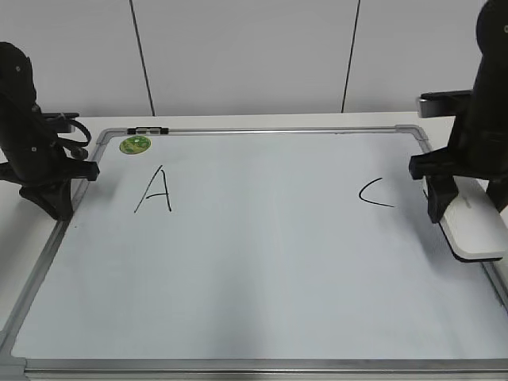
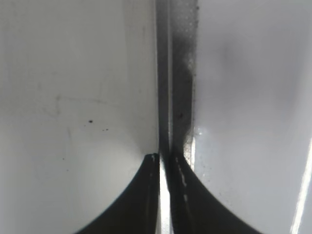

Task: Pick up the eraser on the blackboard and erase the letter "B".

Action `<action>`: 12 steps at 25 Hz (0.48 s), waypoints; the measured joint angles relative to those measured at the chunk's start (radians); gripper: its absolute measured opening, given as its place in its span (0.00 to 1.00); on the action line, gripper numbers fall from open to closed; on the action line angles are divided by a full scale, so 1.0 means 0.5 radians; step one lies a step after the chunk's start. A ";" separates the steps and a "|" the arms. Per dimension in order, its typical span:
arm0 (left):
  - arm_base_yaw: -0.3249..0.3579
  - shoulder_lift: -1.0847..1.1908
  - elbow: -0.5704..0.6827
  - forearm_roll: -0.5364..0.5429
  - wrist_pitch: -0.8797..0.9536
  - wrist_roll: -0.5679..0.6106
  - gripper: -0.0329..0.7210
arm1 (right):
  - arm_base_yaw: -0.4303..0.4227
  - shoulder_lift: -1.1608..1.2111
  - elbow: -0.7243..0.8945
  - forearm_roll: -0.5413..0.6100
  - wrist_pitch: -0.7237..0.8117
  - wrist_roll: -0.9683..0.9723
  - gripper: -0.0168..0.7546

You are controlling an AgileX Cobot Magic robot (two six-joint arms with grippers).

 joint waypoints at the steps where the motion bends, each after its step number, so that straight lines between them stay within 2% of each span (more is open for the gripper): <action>1: 0.000 0.000 0.000 0.000 0.000 0.000 0.09 | -0.020 0.000 0.025 0.031 -0.017 -0.024 0.69; 6: 0.000 0.000 0.000 0.000 0.000 0.000 0.09 | -0.089 0.000 0.064 0.100 -0.068 -0.153 0.69; 12: 0.000 0.000 0.000 0.000 0.000 0.000 0.09 | -0.097 0.023 0.064 0.121 -0.093 -0.175 0.69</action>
